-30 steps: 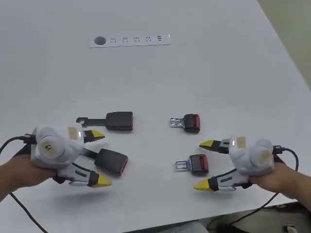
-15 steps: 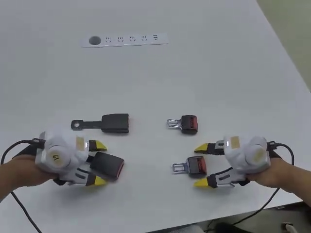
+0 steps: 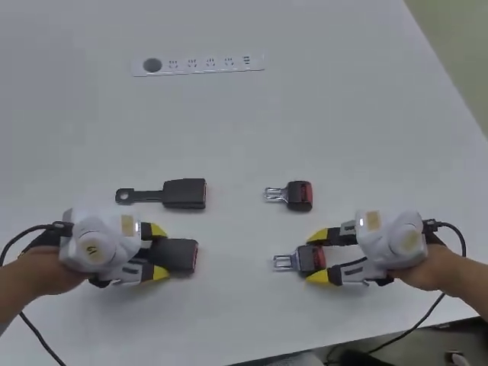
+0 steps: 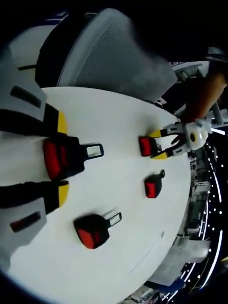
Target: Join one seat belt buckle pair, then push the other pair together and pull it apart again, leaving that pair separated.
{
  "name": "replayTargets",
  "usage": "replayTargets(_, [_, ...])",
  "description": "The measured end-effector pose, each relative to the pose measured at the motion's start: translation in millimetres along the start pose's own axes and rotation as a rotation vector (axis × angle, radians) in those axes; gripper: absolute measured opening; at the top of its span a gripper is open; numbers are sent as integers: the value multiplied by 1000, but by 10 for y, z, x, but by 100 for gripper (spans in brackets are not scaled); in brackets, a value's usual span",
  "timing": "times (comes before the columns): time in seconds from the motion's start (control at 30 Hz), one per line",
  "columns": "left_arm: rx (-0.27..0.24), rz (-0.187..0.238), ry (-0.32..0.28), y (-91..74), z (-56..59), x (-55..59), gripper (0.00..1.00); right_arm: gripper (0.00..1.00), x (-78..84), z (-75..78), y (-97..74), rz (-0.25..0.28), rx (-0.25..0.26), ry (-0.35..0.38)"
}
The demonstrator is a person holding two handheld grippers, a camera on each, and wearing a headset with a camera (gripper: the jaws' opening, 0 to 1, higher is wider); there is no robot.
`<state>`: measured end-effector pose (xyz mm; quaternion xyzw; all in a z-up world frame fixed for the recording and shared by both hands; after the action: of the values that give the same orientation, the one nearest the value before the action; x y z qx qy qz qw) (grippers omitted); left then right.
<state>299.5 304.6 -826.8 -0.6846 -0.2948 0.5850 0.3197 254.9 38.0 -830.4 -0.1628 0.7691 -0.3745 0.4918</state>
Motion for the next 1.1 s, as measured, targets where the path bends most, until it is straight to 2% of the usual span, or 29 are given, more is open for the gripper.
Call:
replayTargets(0.13, [-7,-7,-4,3,-5,6,36,37,10,6,-3,29,-2,30])
replayTargets(0.47, [-5,-26,-9,17,0,2,36,37,12,-12,1,30,2,21])
replayTargets(0.63, [-5,-29,-14,20,1,7,36,36,-3,-12,18,55,3,39])
replayTargets(1.1, [-6,-47,-22,25,6,0,36,36,-260,-117,261,107,-11,22])
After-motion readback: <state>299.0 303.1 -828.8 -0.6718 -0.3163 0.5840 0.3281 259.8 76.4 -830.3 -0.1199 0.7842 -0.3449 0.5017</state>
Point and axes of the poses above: the centre of the closed fingertips' face, and the gripper's own axes: y roughly forward along the fingers, z roughly to its right, x roughly out of its underside, the point moved 4 cm from there along -y, roughly backward along the fingers, and after that the axes turned 10 degrees about y, right-handed, at the moved point
